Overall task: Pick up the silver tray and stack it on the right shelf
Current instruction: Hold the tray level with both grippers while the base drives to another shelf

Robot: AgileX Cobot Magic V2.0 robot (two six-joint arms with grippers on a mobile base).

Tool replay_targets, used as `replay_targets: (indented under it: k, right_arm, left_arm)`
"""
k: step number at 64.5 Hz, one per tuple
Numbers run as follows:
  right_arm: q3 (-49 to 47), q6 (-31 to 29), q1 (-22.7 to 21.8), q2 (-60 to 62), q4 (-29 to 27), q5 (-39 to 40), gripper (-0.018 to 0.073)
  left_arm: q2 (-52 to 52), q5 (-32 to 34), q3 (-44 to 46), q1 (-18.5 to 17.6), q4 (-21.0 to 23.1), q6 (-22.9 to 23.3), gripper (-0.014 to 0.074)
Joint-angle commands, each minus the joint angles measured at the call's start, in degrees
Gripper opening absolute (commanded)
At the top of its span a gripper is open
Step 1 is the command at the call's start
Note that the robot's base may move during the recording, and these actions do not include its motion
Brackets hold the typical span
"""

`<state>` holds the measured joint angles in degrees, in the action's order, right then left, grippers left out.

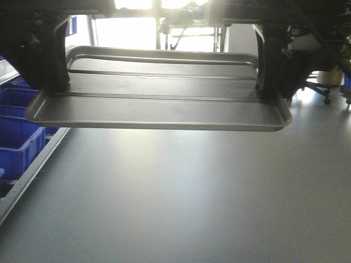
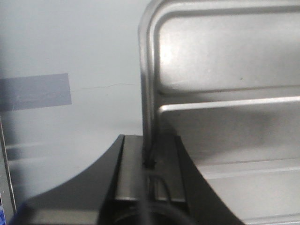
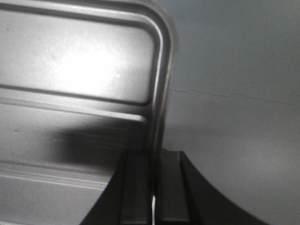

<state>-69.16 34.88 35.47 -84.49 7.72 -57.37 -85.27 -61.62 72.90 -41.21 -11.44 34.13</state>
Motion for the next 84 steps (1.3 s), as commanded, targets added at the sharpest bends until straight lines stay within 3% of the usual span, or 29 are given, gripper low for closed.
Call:
replay_targets:
  k: [1,84]
  right_arm:
    - [-1.58,-1.24,0.04,2.43,1.43,3.01,0.0056]
    - [-1.58,-1.24,0.04,2.43,1.43,3.01,0.0056]
  left_arm:
    - [2.00,0.57,1.73,-0.65,-0.60,-0.95,-0.0094]
    - [2.00,0.57,1.73,-0.65,-0.12,-0.95,-0.0094]
